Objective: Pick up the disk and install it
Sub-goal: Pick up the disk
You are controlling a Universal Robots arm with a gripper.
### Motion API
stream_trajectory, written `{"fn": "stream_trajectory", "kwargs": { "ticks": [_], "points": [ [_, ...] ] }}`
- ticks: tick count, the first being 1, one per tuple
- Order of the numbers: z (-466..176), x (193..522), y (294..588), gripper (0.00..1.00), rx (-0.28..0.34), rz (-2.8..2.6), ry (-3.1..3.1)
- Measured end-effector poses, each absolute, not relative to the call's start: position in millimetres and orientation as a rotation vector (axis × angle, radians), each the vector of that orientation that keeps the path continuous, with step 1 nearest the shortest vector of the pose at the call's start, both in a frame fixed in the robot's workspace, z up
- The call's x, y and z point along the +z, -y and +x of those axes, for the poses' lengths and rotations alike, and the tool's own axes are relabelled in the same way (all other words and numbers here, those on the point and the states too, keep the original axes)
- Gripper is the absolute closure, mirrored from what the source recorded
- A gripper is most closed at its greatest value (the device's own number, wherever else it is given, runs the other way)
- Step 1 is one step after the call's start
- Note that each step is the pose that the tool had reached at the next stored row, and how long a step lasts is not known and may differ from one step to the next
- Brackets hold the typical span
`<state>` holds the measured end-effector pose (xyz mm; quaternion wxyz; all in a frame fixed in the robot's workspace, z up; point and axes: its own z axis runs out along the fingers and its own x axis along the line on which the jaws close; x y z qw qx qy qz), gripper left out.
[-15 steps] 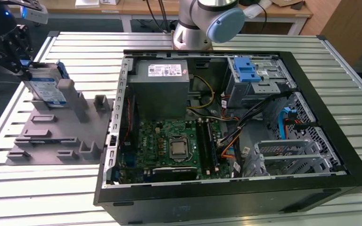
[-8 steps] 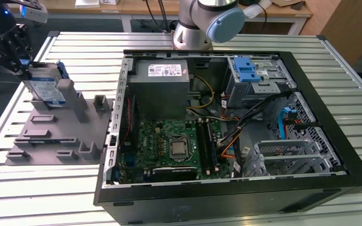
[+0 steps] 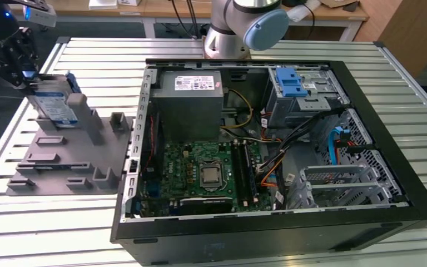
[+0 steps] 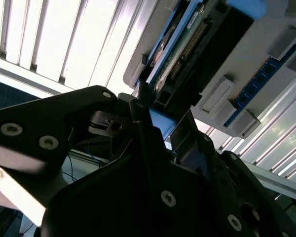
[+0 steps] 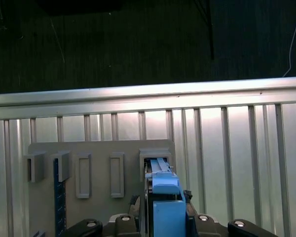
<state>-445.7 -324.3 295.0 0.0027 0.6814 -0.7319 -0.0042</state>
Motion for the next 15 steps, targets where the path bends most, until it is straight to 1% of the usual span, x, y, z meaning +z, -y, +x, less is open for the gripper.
{"fn": "stream_trajectory", "kwargs": {
  "ticks": [1,13,14,15],
  "points": [
    [-445.6,294.9,324.3,0.56,-0.013,2.137,2.295],
    [-446.3,290.8,324.3,0.56,-0.013,2.137,2.295],
    [-446.3,290.7,324.3,0.57,-0.013,2.137,2.295],
    [-446.3,290.6,324.3,0.64,-0.013,2.137,2.295]
  ]
}}
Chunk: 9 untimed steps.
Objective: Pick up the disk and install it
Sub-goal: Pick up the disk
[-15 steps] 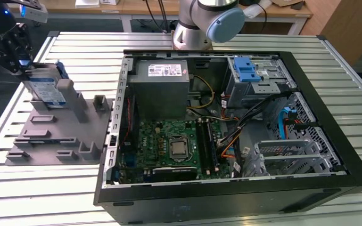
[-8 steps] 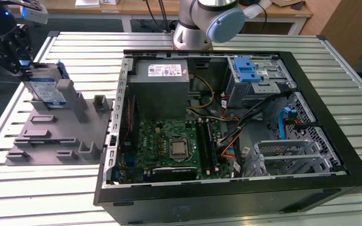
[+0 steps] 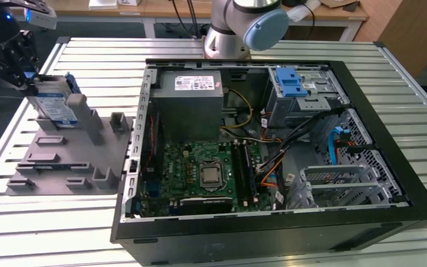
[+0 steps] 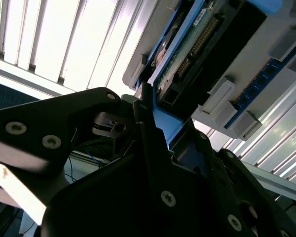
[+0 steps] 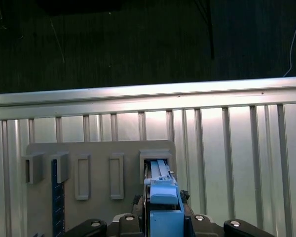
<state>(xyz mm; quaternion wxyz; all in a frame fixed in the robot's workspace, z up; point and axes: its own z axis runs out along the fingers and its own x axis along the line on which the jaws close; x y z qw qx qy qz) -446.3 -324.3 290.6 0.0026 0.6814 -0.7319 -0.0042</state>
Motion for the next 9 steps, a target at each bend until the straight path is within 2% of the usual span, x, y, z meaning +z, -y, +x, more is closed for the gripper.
{"fn": "stream_trajectory", "kwargs": {
  "ticks": [9],
  "points": [
    [-446.3,290.5,324.3,0.64,-0.013,2.137,2.295]
  ]
}}
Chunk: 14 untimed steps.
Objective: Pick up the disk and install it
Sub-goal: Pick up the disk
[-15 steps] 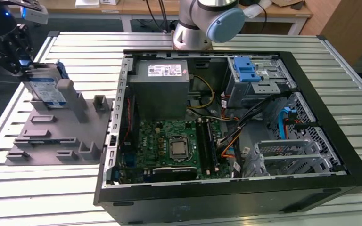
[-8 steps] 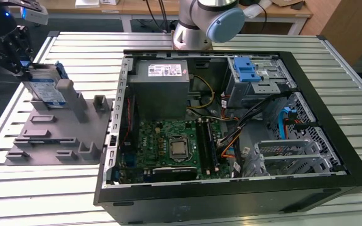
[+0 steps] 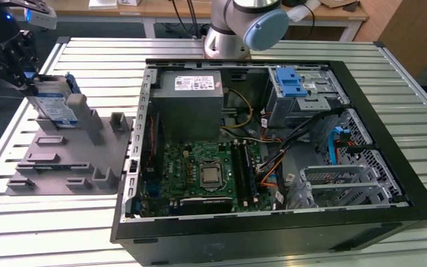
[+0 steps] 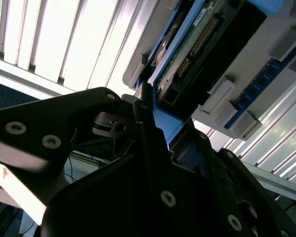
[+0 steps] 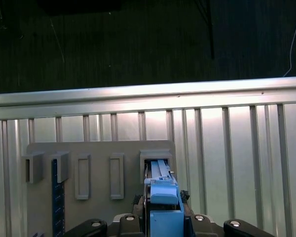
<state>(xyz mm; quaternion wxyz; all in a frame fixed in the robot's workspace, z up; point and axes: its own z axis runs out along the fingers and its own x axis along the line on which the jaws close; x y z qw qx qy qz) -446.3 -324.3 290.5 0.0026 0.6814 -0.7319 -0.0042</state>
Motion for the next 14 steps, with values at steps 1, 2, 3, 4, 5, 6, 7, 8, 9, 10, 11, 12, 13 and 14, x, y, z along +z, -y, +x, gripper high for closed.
{"fn": "stream_trajectory", "kwargs": {
  "ticks": [1,2,3,4,5,6,7,8,9,10,11,12,13,14],
  "points": [
    [-446,291,324,0.64,-0.013,2.137,2.295],
    [-446,291,324,0.64,-0.013,2.137,2.295],
    [-446,291,324,0.64,-0.013,2.137,2.296],
    [-446,291,324,0.64,-0.013,2.137,2.296],
    [-446,292,324,0.64,-0.013,2.137,2.295],
    [-446,292,324,0.64,-0.013,2.137,2.295],
    [-446,293,324,0.64,-0.013,2.137,2.295],
    [-446,294,324,0.64,-0.013,2.137,2.296],
    [-446,295,324,0.64,-0.013,2.137,2.295],
    [-446,296,324,0.64,-0.013,2.137,2.295],
    [-446,297,324,0.64,-0.013,2.137,2.295],
    [-446,298,324,0.64,-0.013,2.137,2.295],
    [-446,299,324,0.64,-0.013,2.137,2.295],
    [-446,301,324,0.64,-0.013,2.137,2.295]
  ]
}}
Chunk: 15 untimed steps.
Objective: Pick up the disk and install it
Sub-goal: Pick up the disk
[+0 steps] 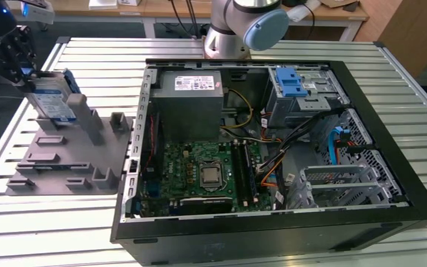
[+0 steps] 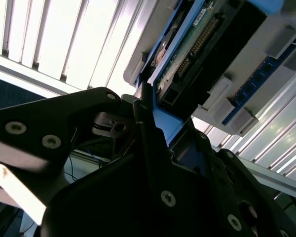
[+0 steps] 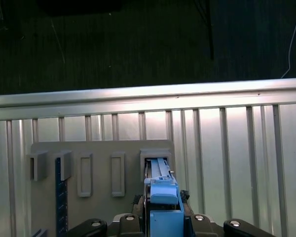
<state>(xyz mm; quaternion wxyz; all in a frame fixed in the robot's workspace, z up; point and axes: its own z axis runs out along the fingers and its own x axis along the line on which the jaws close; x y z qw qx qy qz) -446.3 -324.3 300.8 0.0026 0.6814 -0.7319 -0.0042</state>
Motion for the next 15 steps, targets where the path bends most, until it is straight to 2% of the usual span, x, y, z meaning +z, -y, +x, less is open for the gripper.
{"fn": "stream_trajectory", "kwargs": {
  "ticks": [15],
  "points": [
    [-446,319,324,0.64,-0.013,2.137,2.295]
  ]
}}
